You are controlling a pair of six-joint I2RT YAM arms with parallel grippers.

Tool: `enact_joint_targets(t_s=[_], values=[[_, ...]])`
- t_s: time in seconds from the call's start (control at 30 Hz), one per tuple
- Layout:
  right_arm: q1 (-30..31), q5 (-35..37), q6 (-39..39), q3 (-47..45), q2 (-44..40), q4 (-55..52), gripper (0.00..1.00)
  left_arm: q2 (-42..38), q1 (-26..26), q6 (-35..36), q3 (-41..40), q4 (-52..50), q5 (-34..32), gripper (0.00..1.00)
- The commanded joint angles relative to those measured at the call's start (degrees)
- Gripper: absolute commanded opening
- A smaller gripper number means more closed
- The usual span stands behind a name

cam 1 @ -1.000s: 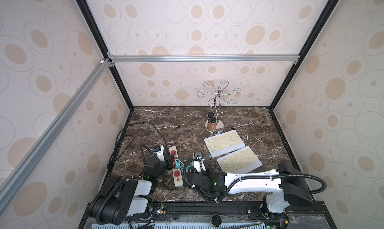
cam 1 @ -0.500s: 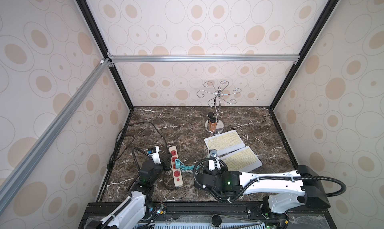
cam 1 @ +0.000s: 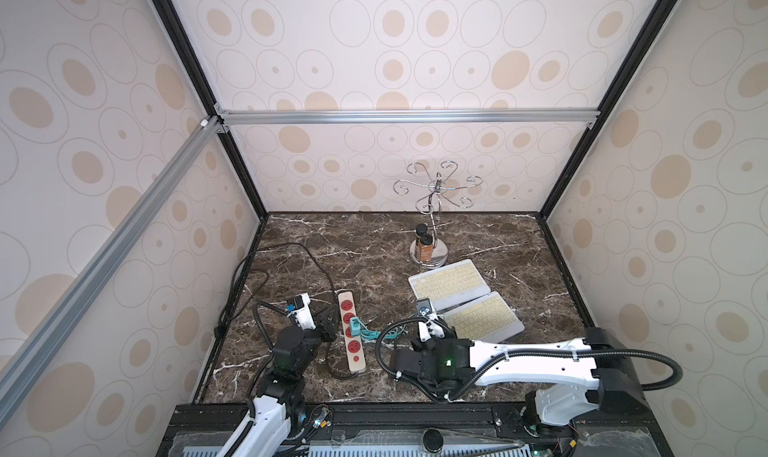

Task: Unplug the wireless keyboard
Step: Place the plug at the center of the board.

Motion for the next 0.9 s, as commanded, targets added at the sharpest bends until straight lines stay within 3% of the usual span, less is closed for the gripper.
enact_joint_targets(t_s=[0.0,0.2,0.37,0.87], values=[[0.88,-1.25,0.09,2.02,5.71,-0.99,0.0,1.55,-0.09,-0.23,0.44,-0.09,-0.23,0.26],[0.92,-8.22,-3.96,6.68,16.31,1.29,0.0,2.74,-0.09,-0.23,0.66,0.39,0.16,0.25],[1.24,-12.96,-7.41,6.55,19.78,6.28,0.0,1.84,-0.11,-0.32,0.39,0.17,-0.13,0.26],[2.66,-14.31,-7.72,14.94,30.11,1.01,0.0,1.03,-0.09,-0.41,0.19,-0.11,-0.53,0.26]])
